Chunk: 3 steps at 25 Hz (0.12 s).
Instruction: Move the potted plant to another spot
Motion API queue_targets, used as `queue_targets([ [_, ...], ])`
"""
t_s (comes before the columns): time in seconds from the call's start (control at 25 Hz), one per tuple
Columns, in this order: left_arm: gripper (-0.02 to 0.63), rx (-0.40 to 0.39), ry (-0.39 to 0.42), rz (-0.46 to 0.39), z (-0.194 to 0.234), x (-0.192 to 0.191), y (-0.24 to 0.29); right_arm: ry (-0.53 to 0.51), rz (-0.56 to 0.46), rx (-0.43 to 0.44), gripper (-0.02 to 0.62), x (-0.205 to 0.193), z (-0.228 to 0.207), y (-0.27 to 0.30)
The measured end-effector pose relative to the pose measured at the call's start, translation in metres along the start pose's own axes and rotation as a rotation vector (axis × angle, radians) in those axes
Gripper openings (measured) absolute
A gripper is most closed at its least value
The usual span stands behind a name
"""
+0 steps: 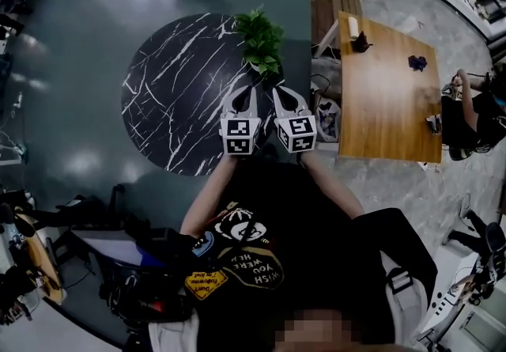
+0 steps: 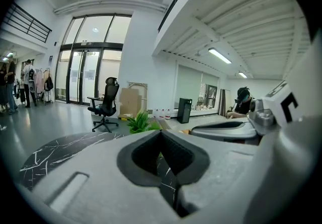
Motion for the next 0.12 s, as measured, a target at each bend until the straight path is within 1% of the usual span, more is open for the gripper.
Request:
queue_targets([
  [0.12, 0.005, 0.014, 0.008, -0.019, -0.0046, 0.0094, -0.0027, -0.004, 0.009, 0.013, 0.003, 0.0005, -0.0014, -0.0019],
])
Point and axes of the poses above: the fingertips, and each gripper's own axes: y forward along the fingers, z to its left, x out of its top, the point moved 3 cm from there along -y, backward along the fingers, and after that the axes turned 8 degrees about z, right-handed, at the moved point
